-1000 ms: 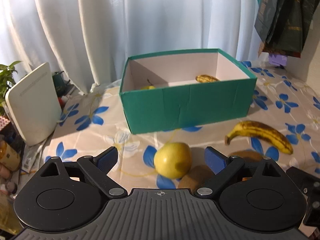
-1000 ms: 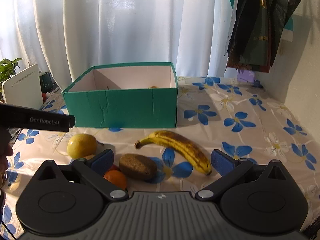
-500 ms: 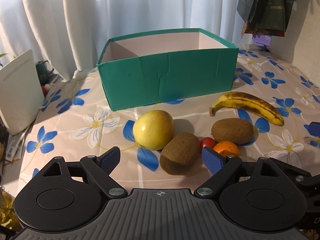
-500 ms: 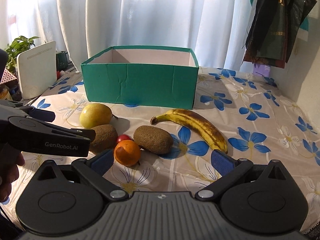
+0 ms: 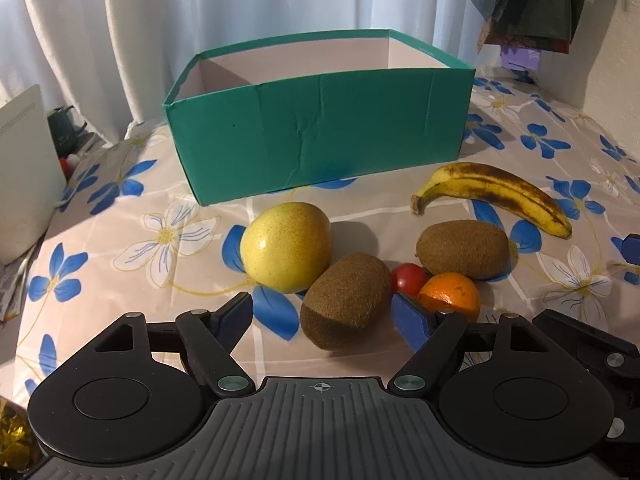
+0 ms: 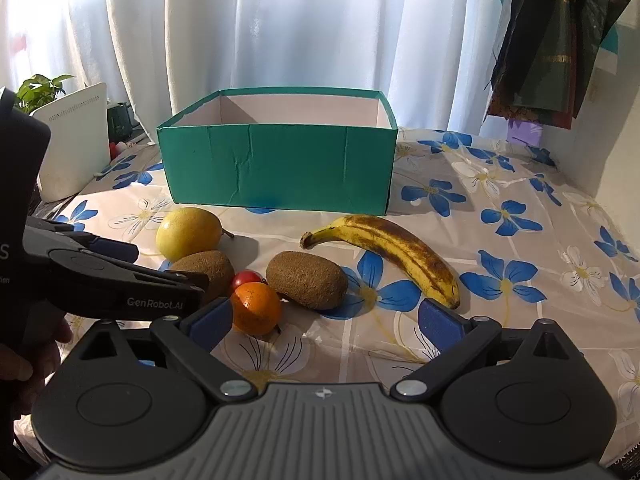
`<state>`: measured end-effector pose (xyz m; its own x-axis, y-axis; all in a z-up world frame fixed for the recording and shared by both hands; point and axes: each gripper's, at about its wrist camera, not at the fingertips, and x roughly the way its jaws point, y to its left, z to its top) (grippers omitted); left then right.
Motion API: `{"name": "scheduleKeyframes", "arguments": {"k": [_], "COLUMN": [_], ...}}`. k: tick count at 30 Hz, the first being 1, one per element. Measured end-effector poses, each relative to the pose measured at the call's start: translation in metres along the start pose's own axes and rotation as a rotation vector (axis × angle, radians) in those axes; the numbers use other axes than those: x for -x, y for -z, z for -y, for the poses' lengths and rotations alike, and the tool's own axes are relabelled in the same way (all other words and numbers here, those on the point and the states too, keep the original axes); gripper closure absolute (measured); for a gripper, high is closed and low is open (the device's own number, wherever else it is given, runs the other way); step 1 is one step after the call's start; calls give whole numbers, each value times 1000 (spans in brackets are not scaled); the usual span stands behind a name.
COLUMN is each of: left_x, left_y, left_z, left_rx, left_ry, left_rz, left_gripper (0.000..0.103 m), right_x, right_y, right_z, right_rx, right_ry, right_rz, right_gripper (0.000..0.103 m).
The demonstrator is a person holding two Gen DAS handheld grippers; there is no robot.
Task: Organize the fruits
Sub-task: 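Close the left gripper around a brown kiwi while the right gripper grasps the orange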
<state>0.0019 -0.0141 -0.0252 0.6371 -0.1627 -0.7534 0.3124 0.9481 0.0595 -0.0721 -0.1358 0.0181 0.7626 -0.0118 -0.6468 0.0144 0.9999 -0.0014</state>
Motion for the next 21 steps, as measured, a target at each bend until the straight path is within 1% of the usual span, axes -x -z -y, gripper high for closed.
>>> {"name": "scheduleKeyframes", "arguments": {"k": [2, 5, 7, 9, 13, 15, 21], "left_x": [-3, -7, -10, -14, -22, -24, -33], "left_y": [-1, -2, -2, -3, -4, -4, -5], "left_z": [1, 2, 3, 4, 4, 5, 8], "left_rx": [2, -1, -2, 3, 14, 15, 9], "left_ry": [8, 13, 17, 29, 46, 53, 51], "left_rz": [-8, -12, -18, -28, -49, -55, -74], "left_gripper": [26, 27, 31, 37, 42, 46, 47], "right_x": [-1, -3, -4, -5, -7, -8, -13], "right_y": [1, 3, 4, 5, 6, 6, 8], "right_z": [-1, -3, -4, -6, -8, -8, -12], "right_rx": [7, 10, 11, 17, 26, 26, 39], "right_ry": [-3, -6, -13, -15, -20, -26, -46], "right_rz": [-2, -10, -13, -16, -25, -28, -42], "right_gripper": [3, 5, 6, 6, 8, 9, 12]}}
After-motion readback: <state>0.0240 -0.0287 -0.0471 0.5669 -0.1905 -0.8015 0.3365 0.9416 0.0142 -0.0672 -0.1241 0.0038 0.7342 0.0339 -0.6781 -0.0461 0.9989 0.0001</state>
